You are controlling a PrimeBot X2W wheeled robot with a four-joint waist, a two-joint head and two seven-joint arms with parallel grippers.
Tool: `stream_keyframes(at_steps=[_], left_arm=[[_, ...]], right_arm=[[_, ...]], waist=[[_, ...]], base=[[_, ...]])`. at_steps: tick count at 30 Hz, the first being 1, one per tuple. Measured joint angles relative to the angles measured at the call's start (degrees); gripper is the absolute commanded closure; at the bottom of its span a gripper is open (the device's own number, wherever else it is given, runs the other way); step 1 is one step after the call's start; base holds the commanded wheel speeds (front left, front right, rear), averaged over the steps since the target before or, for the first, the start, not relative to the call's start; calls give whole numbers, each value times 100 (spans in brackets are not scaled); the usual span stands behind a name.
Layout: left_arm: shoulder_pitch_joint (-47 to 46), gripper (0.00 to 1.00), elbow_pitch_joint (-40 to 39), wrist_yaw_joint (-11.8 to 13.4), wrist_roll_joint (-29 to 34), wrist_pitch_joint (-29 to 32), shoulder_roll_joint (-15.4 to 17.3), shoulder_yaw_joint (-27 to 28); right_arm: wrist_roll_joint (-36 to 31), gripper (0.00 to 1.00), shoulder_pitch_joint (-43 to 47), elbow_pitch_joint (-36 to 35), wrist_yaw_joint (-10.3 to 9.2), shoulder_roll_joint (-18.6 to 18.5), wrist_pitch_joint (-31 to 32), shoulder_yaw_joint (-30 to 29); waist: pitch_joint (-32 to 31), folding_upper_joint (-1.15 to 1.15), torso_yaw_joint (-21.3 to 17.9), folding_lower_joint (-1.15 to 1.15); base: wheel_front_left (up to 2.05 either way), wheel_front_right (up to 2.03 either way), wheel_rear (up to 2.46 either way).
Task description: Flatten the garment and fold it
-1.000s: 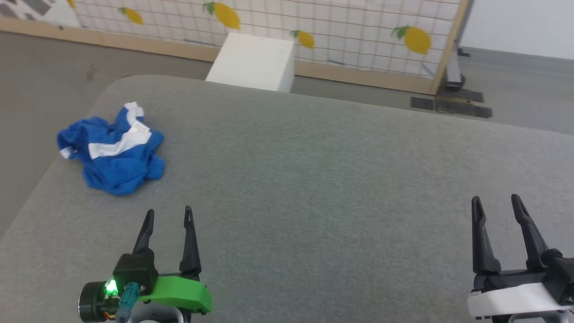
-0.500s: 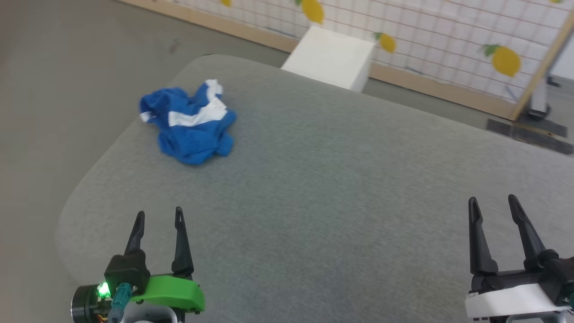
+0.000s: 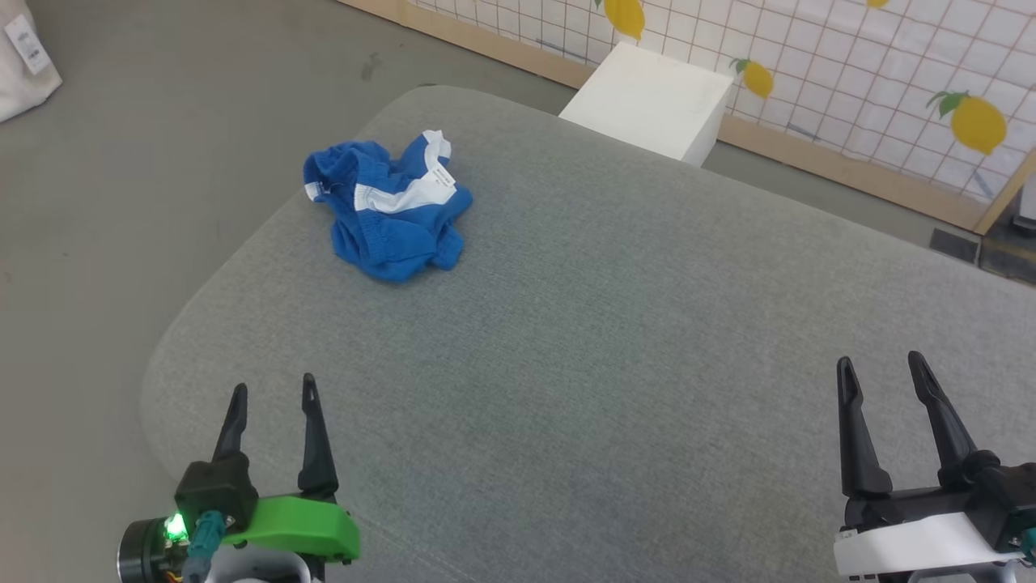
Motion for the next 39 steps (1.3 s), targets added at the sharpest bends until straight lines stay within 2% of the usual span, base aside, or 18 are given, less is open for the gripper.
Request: stream_keyframes(at_steps=[4,8,12,16,19,22,26,33,39], left_arm=[[-210,0,103,-154,-47,0,-1,155],[-964,0,301,-410,-52,0,163,433],[-1952,0,721,-688,-52,0,552,647],[-2922,0,1591,-921,-177,24,940,735],[-3611,0,2116,-1027,-193,379,1291,723],[-4202,0,2557,-1147,-367,915,1655,690],[-4754,0,3109,-1220,-777,2017,2145,365],[-5372,0,3098,-1236,-2562,3934,2828,-499],[-5540,0,2942,-1237,-3502,5361,3606,-1240]], right_arm=[[-48,0,-3,-11,0,0,0,-3],[-153,0,-29,-51,0,0,0,-14],[-339,0,-91,-122,0,1,0,-10],[-483,0,-276,-205,0,3,0,-57],[-586,0,-443,-286,0,3,0,-92],[-648,0,-592,-364,0,4,0,-112],[-713,0,-767,-479,0,3,0,-164],[-805,0,-1045,-705,0,3,0,-229],[-831,0,-1286,-794,0,4,0,-197]], waist=[[93,0,-64,0],[250,0,-130,0],[465,0,-206,0],[732,0,-308,1],[963,0,-407,1],[1202,0,-538,1],[1527,0,-760,1],[2138,0,-1138,1],[2675,0,-1421,1]], base=[[0,0,0],[0,0,0],[0,0,0],[0,0,0],[0,0,0],[0,0,0],[0,0,0],[0,0,0],[0,0,0]])
